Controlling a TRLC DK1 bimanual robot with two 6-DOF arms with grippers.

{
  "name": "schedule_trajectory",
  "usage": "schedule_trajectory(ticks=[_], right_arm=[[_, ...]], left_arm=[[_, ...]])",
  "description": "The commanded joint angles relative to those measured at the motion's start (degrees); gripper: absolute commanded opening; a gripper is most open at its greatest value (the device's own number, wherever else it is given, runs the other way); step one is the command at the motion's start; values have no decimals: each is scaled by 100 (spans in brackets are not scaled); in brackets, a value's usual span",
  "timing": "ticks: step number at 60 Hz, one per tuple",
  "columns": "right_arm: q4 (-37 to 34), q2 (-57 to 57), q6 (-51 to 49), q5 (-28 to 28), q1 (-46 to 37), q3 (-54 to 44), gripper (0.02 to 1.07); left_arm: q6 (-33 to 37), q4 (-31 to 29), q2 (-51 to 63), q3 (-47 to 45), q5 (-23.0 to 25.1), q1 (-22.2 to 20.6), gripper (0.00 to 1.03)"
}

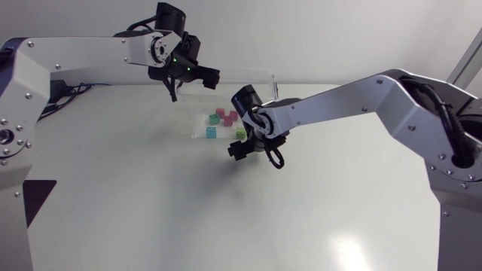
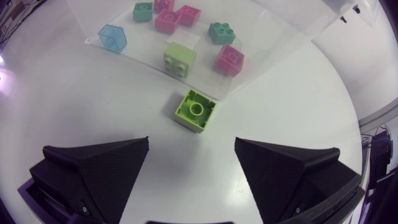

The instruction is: Place the duplo bricks in the container

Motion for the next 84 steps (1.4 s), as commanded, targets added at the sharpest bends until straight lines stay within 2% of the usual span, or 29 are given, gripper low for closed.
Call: schedule_trajectory(ticks=[1,10,19,40,51,71,84], right_arm=[[-96,182,153,-23,-40,56,102],[317,121,127,-84,-40,-164,102],[413,182,171,-84,-40,-93,102],[-237,446,470,39,-31,487,102],[-395,534,584,127,-14,654,102],[-501,534,698,153,-49,680,102],[-641,578,804,153,-58,785,101]], left_arm=[[-114,83,-222,-171,-27,54,98],[-114,136,-275,-259,-27,89,98],[-114,215,-336,-399,-27,98,98],[-114,312,-547,-566,-27,133,98],[-97,611,-714,-847,-27,98,98],[123,1182,-1312,-1955,-10,-25,98],[158,1411,-1760,-2588,-1,80,98]])
